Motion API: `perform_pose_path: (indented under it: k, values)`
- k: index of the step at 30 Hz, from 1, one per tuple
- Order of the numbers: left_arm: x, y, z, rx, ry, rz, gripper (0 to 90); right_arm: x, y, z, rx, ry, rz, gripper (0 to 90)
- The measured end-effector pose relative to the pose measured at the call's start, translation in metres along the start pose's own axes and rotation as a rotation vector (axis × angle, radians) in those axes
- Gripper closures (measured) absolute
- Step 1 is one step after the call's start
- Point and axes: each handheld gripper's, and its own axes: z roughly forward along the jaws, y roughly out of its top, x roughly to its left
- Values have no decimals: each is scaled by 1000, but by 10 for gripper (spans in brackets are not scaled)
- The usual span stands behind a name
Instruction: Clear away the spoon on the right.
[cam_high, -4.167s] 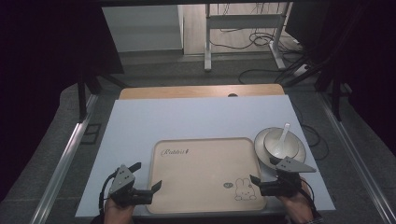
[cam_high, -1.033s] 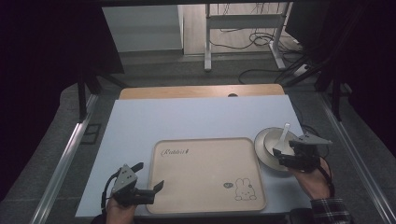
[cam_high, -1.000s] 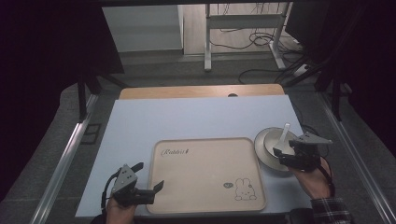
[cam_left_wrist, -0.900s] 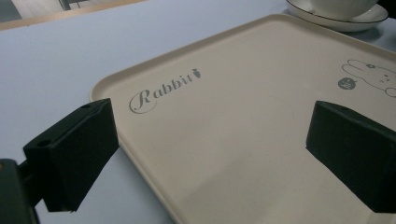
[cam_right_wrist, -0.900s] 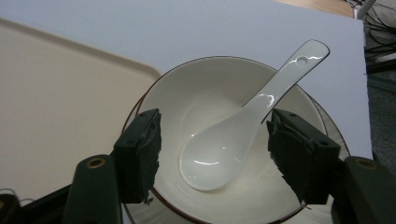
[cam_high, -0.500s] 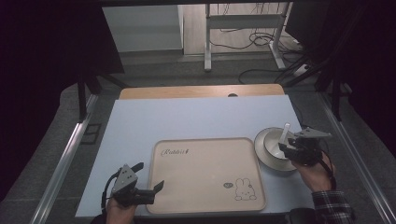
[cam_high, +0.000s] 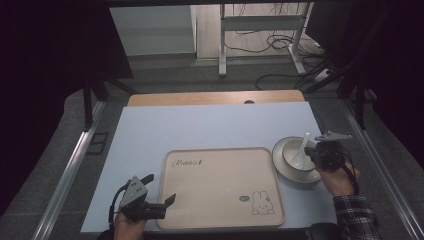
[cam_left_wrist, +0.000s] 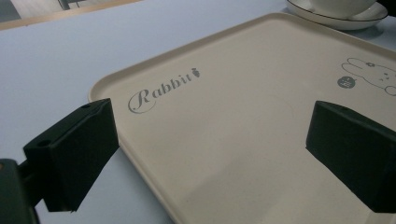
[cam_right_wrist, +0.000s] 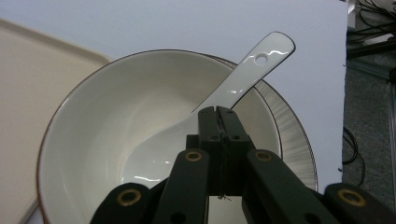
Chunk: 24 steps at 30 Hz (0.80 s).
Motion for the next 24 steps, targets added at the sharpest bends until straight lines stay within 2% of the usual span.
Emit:
perform_pose_path:
  k: [7,16,24]
  values:
    - [0,0,0,2,0,1,22,-9,6,0,-19,-24,19,900]
    - [0,0,1,4,1,3,23,-24,18,6,-19,-87,44,900]
    - [0,0,1,6,2,4,23,-25,27,18,-7,-89,53,900]
